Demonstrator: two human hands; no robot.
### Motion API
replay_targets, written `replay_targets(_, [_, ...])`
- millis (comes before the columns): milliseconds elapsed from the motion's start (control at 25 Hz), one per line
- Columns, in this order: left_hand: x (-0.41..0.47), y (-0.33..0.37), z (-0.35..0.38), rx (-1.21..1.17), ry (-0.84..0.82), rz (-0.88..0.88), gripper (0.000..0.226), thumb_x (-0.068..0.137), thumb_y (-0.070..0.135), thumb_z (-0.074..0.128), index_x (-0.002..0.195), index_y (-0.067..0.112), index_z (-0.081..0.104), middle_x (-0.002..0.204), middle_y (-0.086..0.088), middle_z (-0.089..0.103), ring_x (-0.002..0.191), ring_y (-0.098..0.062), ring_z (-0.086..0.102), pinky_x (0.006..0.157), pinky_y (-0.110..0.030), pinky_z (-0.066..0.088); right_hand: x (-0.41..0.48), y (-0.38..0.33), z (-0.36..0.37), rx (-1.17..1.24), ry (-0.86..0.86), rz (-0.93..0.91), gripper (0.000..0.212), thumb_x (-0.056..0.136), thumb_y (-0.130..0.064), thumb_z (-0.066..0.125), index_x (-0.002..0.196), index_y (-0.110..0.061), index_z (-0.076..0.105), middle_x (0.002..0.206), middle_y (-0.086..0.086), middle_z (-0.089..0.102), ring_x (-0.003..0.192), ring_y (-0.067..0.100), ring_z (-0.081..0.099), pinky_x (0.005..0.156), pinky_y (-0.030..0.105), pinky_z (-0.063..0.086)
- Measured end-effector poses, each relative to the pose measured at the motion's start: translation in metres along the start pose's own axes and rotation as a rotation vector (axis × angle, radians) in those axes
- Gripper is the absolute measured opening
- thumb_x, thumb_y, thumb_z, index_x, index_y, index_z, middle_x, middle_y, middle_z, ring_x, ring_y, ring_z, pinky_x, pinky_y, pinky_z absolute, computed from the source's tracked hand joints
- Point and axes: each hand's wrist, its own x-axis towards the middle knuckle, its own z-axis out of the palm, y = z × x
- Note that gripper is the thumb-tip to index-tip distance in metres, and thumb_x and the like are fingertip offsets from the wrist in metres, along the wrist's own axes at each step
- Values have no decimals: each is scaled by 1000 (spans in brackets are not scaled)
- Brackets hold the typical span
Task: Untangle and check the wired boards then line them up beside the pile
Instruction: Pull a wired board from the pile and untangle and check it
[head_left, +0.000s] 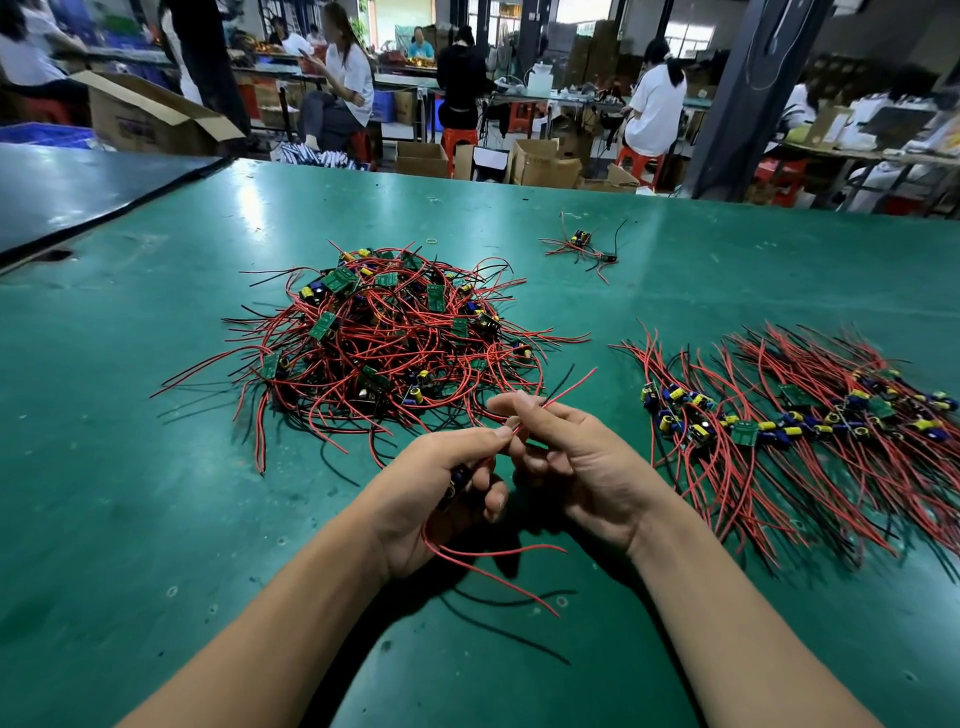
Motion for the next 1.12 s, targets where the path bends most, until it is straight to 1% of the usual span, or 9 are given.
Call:
replay_targets(200, [0,1,1,-24,-29,-11,16,77,22,65,76,7,68,53,0,36,43,-13,41,45,-21,38,7,3,-6,-136,169,-188,30,81,-42,70,86,-14,80,56,-4,38,45,6,31,43,15,24])
replay_targets(360, [-2,2,3,-19,-45,-13,15,80,21,63,79,6,66,55,0,37,43,-12,40,44,-21,38,11,4,-9,-191,332,-382,33,81,-46,71,82,-15,80,57,-3,39,45,8,29,47,22,16])
replay_targets(520, [-1,2,5,-5,-15,-8,17,89,18,59,81,5,65,54,0,39,42,-13,41,43,-21,39,13,2,-2,-208,426,-446,32,88,-45,65,76,-19,80,59,-3,39,43,7,26,44,20,15])
replay_targets(680, [-4,2,5,65,3,-2,23,91,17,59,76,7,73,52,0,46,43,-13,48,44,-20,43,13,0,1,-32,431,-259,54,104,-41,47,62,-17,73,52,-6,43,36,6,30,36,16,23])
replay_targets(840, [-7,2,3,133,-54,14,20,91,15,59,89,5,76,60,-5,58,49,-17,57,49,-22,47,7,-8,-8,257,281,-19,46,96,-44,53,67,-15,74,64,-3,44,36,4,30,39,16,31])
replay_targets(880, [-7,2,3,138,-70,13,20,91,15,59,96,2,73,64,-6,61,52,-19,60,50,-22,49,6,-9,-9,245,251,-3,41,91,-47,57,78,-13,77,65,-4,45,38,3,30,41,16,30])
replay_targets(960, [-7,3,4,151,-74,14,19,89,16,60,97,4,73,70,-8,67,56,-20,64,53,-23,52,7,-8,-10,140,223,-1,51,81,-55,62,101,-10,75,66,-6,47,41,3,31,41,15,30])
replay_targets(1040, [-7,5,4,158,-45,47,18,88,18,61,90,10,76,78,-8,72,60,-19,68,55,-22,53,7,-6,-10,-42,220,6,56,77,-59,64,105,-11,74,70,-5,51,47,7,37,45,19,34])
replay_targets(1120, [-7,9,2,116,-2,114,19,89,17,60,91,8,76,87,-12,75,65,-19,70,56,-23,55,3,-5,-10,-168,140,46,48,80,-53,67,102,-11,75,83,3,61,61,19,51,55,30,43])
